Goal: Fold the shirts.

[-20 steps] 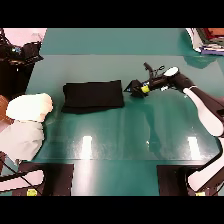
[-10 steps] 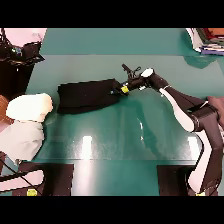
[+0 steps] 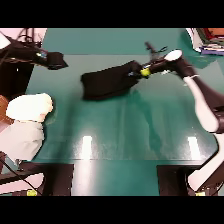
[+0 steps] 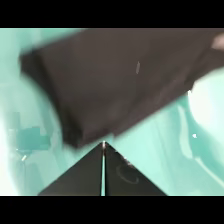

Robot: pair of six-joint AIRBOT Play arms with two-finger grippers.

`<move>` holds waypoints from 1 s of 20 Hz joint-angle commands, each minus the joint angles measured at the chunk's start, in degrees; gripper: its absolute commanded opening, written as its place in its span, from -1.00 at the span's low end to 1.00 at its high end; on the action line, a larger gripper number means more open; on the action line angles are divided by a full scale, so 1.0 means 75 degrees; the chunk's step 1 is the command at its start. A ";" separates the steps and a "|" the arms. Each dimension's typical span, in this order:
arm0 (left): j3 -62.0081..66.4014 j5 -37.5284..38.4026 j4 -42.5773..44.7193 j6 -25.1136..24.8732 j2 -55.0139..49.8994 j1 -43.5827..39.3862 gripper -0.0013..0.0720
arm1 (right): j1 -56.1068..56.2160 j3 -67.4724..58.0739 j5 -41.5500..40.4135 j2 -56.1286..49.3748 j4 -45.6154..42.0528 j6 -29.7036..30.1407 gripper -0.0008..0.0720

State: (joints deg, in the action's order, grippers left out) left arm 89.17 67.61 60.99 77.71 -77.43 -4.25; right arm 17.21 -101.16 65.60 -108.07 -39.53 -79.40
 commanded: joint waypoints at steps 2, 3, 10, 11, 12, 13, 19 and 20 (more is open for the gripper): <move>-0.0003 -0.0321 0.0012 -0.0169 0.0000 -0.1084 -0.90 | -0.2052 0.1699 0.0058 0.1938 -0.1218 -0.0154 -0.92; -0.0003 -0.0353 0.0012 -0.0169 0.0000 -0.1215 -0.90 | -0.2602 0.2104 0.0038 0.2361 -0.1282 -0.0154 -0.92; -0.0003 -0.0801 -0.0143 -0.0131 0.0000 -0.1562 -0.90 | -0.6478 0.3838 -0.0251 0.4450 -0.1539 -0.0154 -0.92; -0.0003 -0.0889 -0.0175 -0.0131 -0.0003 -0.1562 -0.90 | -0.6898 0.3955 -0.0338 0.4619 -0.1539 -0.0152 -0.92; -0.0003 -0.0941 -0.0239 -0.0128 -0.0003 -0.1562 -0.90 | -0.7248 0.3972 -0.0361 0.4721 -0.1545 -0.0146 -0.92; -0.0003 -0.0976 -0.0251 -0.0128 -0.0003 -0.1562 -0.90 | -0.7519 0.3917 -0.0347 0.4756 -0.1542 -0.0146 -0.92; -0.0003 -0.1005 -0.0280 0.0009 -0.0003 -0.1562 -0.90 | -0.7991 0.2646 -0.0166 0.4753 -0.1539 0.0067 -0.92; -0.0003 -0.1003 -0.0280 0.0009 -0.0003 -0.1562 -0.90 | -0.7991 0.2311 -0.0096 0.4753 -0.1539 0.0070 -0.92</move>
State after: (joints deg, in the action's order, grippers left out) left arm 89.17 60.36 59.05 77.47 -77.41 -15.94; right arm -41.30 -79.00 64.10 -72.77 -50.98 -79.64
